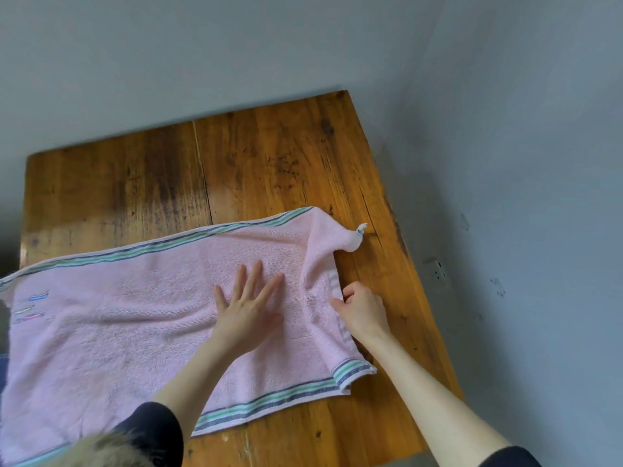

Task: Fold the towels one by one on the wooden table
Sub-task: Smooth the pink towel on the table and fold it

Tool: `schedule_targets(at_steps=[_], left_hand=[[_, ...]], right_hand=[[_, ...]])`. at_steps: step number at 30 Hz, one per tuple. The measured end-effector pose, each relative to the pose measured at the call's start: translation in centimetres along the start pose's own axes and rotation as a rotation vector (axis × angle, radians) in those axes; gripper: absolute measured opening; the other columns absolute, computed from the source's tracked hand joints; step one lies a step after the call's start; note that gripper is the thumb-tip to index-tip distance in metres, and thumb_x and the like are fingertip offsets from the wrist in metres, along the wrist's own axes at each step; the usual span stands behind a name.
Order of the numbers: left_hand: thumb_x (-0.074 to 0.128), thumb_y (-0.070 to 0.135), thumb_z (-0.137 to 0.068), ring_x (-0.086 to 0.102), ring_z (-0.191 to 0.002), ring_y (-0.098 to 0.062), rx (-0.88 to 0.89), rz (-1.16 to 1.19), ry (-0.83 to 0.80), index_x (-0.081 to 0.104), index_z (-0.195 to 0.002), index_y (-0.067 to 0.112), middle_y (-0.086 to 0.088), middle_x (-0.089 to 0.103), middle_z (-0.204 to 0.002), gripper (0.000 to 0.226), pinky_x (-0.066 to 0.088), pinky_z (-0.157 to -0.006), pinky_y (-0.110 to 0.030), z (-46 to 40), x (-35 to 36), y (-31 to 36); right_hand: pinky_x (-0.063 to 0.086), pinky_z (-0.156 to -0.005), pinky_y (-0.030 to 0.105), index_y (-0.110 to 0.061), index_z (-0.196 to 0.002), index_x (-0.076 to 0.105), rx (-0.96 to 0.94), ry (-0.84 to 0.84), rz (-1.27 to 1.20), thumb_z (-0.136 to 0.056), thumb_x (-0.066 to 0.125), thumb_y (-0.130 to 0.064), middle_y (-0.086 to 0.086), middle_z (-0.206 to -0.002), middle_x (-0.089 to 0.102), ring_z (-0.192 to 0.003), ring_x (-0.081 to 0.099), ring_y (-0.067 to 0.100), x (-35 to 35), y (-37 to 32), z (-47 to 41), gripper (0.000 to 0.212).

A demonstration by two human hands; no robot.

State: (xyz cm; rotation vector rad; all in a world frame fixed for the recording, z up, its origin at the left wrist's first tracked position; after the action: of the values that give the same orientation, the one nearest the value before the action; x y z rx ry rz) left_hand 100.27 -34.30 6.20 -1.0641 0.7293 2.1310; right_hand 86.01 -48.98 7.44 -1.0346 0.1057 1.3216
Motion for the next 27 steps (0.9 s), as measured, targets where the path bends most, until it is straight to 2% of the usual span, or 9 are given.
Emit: schedule_targets(at_steps=[3,6,9,11,14,17,20,24,27], left_hand=[[0.05,0.045,-0.09,-0.021,-0.142,-0.026,-0.012,0.018,-0.003,0.005,-0.145,0.043,0.001,-0.021,-0.156,0.071,0.002,-0.108,-0.065,0.1,-0.4,0.3],[0.044,0.044,-0.093,-0.016,-0.144,-0.028,-0.002,0.028,0.034,0.005,-0.147,0.038,-0.002,-0.016,-0.157,0.067,0.005,-0.109,-0.063,0.2,-0.9,1.1],[0.038,0.047,-0.095,-0.021,-0.142,-0.026,0.063,0.04,0.081,0.001,-0.148,0.037,-0.001,-0.019,-0.156,0.066,-0.002,-0.11,-0.061,-0.1,-1.1,2.7],[0.037,0.05,-0.094,-0.026,-0.139,-0.025,0.131,-0.02,0.072,-0.003,-0.147,0.039,0.0,-0.022,-0.155,0.067,-0.005,-0.11,-0.061,-0.8,-0.9,4.2],[0.038,0.05,-0.093,-0.03,-0.136,-0.023,0.208,-0.093,0.071,-0.005,-0.146,0.04,0.0,-0.023,-0.155,0.069,-0.008,-0.109,-0.062,-2.9,-1.1,6.8],[0.04,0.045,-0.094,-0.026,-0.139,-0.025,0.261,-0.091,0.073,0.0,-0.147,0.038,0.001,-0.02,-0.156,0.066,-0.011,-0.108,-0.061,-5.3,-1.7,9.1],[0.035,0.044,-0.096,-0.018,-0.143,-0.027,0.277,-0.11,0.112,0.006,-0.148,0.034,0.0,-0.013,-0.157,0.06,-0.009,-0.108,-0.063,-7.5,-2.7,10.9],[0.029,0.04,-0.098,0.004,-0.144,-0.023,0.328,-0.122,0.196,0.019,-0.145,0.029,0.0,0.011,-0.156,0.049,0.001,-0.108,-0.066,-9.4,-4.2,13.0],[0.029,0.038,-0.098,0.003,-0.143,-0.026,0.373,-0.163,0.105,0.021,-0.143,0.029,-0.002,0.008,-0.156,0.046,0.009,-0.111,-0.062,-10.3,-3.9,14.0]], right_hand=[[0.037,-0.051,0.015,-0.012,-0.088,0.059,0.004,0.034,-0.018,-0.09,0.061,-0.026,-0.009,-0.07,0.056,-0.06,0.052,0.002,-0.8,0.6,0.2,0.014],[0.037,-0.053,0.016,-0.017,-0.086,0.055,0.022,0.108,-0.049,-0.092,0.057,-0.024,-0.01,-0.073,0.055,-0.066,0.053,0.005,-3.3,1.8,0.3,0.01],[0.034,-0.049,0.019,-0.018,-0.083,0.052,0.053,0.299,-0.041,-0.094,0.052,-0.024,-0.009,-0.069,0.053,-0.061,0.05,0.004,-6.4,4.4,0.5,0.012],[0.033,-0.05,0.019,-0.019,-0.083,0.05,0.08,0.359,-0.039,-0.094,0.051,-0.024,-0.008,-0.069,0.053,-0.062,0.048,0.003,-7.9,6.0,0.4,0.012],[0.035,-0.053,0.018,-0.02,-0.085,0.051,0.132,0.237,-0.025,-0.094,0.051,-0.028,-0.006,-0.076,0.055,-0.066,0.05,0.004,-8.7,7.7,-0.4,0.012],[0.041,-0.057,0.021,-0.016,-0.085,0.056,0.177,0.065,-0.017,-0.092,0.053,-0.035,-0.001,-0.077,0.059,-0.073,0.057,0.015,-8.5,8.6,-0.1,0.021],[0.04,-0.054,0.022,-0.016,-0.075,0.053,0.194,-0.005,0.015,-0.091,0.056,-0.034,0.002,-0.066,0.053,-0.06,0.053,0.015,-7.8,9.2,1.2,0.024],[0.03,-0.047,0.019,-0.021,-0.066,0.04,0.231,-0.003,0.043,-0.093,0.055,-0.03,-0.003,-0.058,0.04,-0.047,0.039,0.009,-7.1,10.2,2.1,0.031],[0.029,-0.049,0.017,-0.019,-0.077,0.044,0.267,0.028,-0.016,-0.097,0.047,-0.029,-0.004,-0.066,0.043,-0.054,0.042,0.007,-7.7,11.1,1.6,0.022]])
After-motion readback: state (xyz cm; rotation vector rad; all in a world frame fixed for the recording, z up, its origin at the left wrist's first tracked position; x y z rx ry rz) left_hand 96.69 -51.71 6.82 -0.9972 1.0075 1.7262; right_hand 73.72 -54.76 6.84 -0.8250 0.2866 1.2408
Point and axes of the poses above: each hand's wrist, its own z-axis away from the middle knuckle, its own x-axis out of the palm, y = z × x, the point moved 4 cm from there along -z, towards the middle knuckle
